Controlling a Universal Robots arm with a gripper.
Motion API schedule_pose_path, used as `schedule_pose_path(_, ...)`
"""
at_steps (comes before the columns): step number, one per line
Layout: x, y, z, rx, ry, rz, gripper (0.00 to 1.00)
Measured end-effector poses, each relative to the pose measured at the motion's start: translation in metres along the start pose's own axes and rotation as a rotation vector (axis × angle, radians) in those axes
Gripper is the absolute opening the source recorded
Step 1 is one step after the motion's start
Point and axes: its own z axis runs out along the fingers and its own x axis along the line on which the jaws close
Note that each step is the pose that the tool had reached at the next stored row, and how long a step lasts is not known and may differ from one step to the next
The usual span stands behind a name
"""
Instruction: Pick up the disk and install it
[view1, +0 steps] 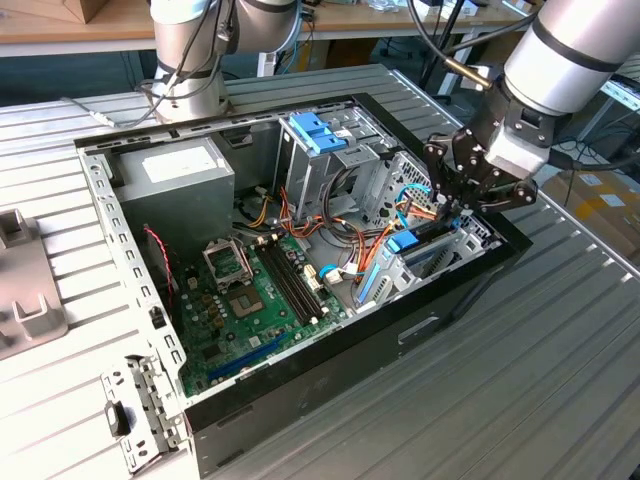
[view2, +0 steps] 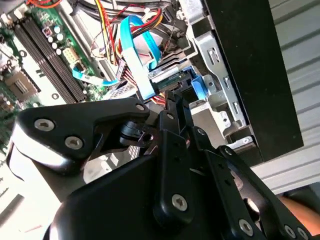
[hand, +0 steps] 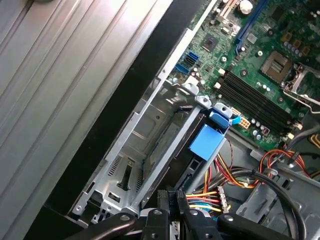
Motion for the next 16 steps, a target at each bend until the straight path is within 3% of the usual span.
schedule_pose_path(16,0.0001,0.0001,0.0024,0.0147,0.0145,0.243,0.18)
